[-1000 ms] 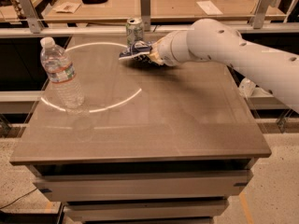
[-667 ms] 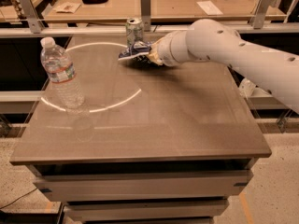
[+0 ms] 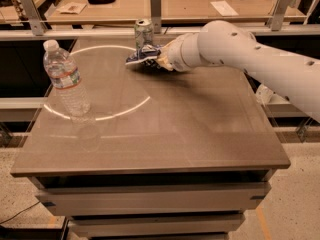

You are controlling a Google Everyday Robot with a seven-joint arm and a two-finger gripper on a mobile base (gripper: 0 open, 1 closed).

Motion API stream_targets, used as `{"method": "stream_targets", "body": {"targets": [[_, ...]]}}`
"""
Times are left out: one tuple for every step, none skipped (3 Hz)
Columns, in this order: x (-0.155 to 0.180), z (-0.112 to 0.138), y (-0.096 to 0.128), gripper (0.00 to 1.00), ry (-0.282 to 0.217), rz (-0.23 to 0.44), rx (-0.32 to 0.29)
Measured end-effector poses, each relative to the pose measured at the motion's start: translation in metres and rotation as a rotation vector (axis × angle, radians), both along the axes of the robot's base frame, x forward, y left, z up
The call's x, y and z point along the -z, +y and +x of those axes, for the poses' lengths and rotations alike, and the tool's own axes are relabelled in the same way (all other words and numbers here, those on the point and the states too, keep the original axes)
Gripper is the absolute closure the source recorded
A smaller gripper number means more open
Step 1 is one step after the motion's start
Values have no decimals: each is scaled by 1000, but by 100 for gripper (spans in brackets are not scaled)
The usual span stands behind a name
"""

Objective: Move blue chip bag near 7up can

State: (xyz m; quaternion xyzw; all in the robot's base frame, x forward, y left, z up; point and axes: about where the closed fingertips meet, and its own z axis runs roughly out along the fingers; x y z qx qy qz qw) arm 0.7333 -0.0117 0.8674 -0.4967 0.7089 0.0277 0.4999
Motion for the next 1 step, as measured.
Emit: {"method": "stream_targets", "body": {"targets": [[0, 0, 2, 15, 1, 0, -3]]}}
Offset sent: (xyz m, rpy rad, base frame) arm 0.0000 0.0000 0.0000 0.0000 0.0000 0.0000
